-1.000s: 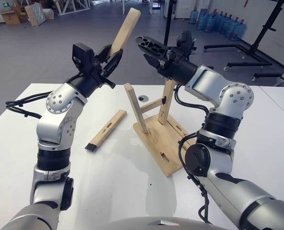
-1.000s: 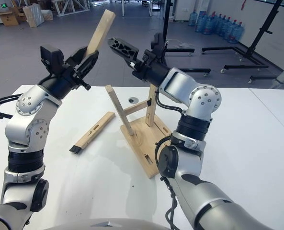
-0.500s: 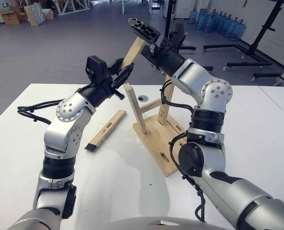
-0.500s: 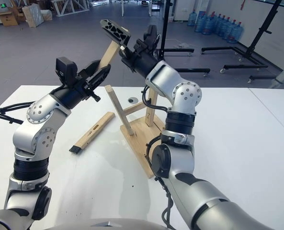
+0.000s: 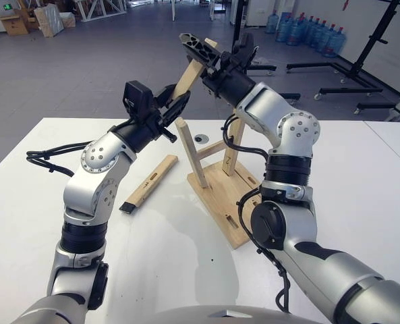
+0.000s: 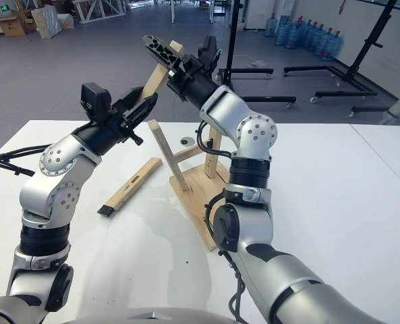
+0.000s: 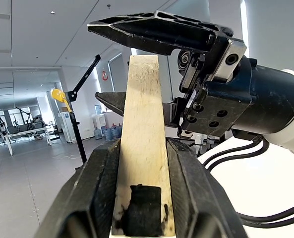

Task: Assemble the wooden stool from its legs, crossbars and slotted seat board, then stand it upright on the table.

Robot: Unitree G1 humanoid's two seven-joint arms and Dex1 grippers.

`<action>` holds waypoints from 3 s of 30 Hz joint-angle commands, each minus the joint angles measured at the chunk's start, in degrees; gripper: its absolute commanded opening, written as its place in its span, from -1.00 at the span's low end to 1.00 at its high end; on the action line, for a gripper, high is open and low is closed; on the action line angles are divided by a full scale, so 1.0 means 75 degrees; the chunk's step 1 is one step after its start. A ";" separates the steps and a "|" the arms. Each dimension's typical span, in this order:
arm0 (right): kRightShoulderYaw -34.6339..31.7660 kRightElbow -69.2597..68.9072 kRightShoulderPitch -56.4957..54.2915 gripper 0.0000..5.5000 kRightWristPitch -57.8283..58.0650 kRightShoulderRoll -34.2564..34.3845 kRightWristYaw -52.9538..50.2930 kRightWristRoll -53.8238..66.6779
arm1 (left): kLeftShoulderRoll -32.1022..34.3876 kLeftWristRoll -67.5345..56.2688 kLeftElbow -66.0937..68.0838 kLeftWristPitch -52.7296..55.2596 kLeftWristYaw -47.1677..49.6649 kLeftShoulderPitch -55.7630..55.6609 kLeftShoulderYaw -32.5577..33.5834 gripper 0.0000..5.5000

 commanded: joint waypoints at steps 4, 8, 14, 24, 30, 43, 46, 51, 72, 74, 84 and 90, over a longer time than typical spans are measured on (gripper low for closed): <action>-0.0026 0.0021 -0.0230 -0.28 -0.0232 -0.0105 -0.0082 0.0277 | 0.0032 0.0127 -0.0072 0.0039 -0.0022 0.0077 -0.0057 -0.54; 0.0111 0.0011 -0.0173 -0.55 -0.0192 -0.0081 -0.0118 0.0311 | 0.0033 0.0144 -0.0071 0.0054 -0.0016 0.0038 -0.0053 -0.54; 0.0364 -0.0029 -0.0040 -0.82 -0.0069 -0.0134 -0.0165 0.0231 | 0.0064 0.0161 -0.0001 0.0048 -0.0049 -0.0071 -0.0039 -0.54; 0.0941 -0.0544 0.0387 -0.86 -0.0200 -0.0827 0.0056 -0.0499 | 0.0445 -0.0014 -0.0048 0.0435 -0.0536 0.0011 0.0075 -0.30; 0.0972 -0.0386 0.0424 -0.86 -0.0604 -0.0897 0.0250 -0.0969 | 0.0632 -0.0377 -0.0618 0.0952 -0.0481 0.0038 0.0323 0.00; -0.0706 -0.2143 0.2487 -0.86 0.0405 -0.4813 0.1417 -0.0589 | 0.0372 -0.3709 -0.0369 0.2144 0.2981 0.0721 0.4454 0.48; 0.0022 -0.2057 0.3664 -0.86 -0.0269 -0.4469 0.2159 -0.1277 | 0.0293 -0.3300 -0.0103 0.1863 0.2959 0.0930 0.4045 0.48; 0.1251 -0.0723 0.4557 -0.86 -0.2009 -0.4013 0.3558 -0.2839 | 0.0201 -0.2896 0.0171 0.1536 0.2576 0.1247 0.3479 0.48; 0.1153 0.2904 0.3792 -0.86 -0.5014 -0.3216 0.5263 -0.4332 | 0.0069 -0.2508 0.0280 0.1126 0.2245 0.1547 0.2907 0.48; 0.1206 0.2928 0.3877 -0.86 -0.4980 -0.3159 0.5319 -0.4407 | 0.0062 -0.2497 0.0315 0.1094 0.2217 0.1563 0.2907 0.48; 0.1259 0.3237 0.4049 -0.86 -0.5260 -0.3177 0.5408 -0.4776 | 0.0038 -0.2413 0.0301 0.1017 0.2159 0.1655 0.2855 0.48; 0.1453 0.3038 0.4471 -0.86 -0.5823 -0.3141 0.5339 -0.5193 | 0.0077 -0.2275 0.0271 0.0964 0.2105 0.1661 0.2727 0.48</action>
